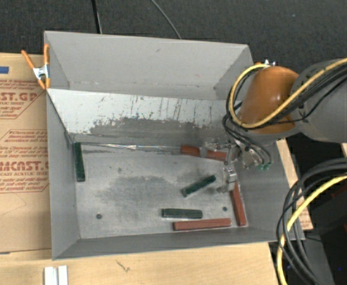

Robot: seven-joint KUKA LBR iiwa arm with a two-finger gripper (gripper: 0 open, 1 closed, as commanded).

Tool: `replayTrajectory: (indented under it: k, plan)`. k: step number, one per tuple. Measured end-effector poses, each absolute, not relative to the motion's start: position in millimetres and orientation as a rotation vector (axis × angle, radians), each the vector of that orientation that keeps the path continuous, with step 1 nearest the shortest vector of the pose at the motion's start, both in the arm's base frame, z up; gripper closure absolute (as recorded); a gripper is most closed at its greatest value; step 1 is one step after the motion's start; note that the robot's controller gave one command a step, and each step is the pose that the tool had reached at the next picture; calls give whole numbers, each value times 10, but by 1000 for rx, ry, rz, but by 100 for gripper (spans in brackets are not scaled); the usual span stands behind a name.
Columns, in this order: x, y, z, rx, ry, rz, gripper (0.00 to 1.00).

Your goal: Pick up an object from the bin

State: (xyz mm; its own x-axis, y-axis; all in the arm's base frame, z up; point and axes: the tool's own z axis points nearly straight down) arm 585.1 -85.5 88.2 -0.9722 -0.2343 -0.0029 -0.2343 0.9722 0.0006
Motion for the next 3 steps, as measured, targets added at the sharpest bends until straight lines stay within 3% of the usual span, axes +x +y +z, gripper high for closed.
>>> replayTrajectory:
  k: [1,2,3]
  plan:
    - [5851,-856,882,-370,3117,1,0]
    - [5427,-247,701,-907,3007,3,100]
    - [5428,-248,701,-906,3007,3,100]
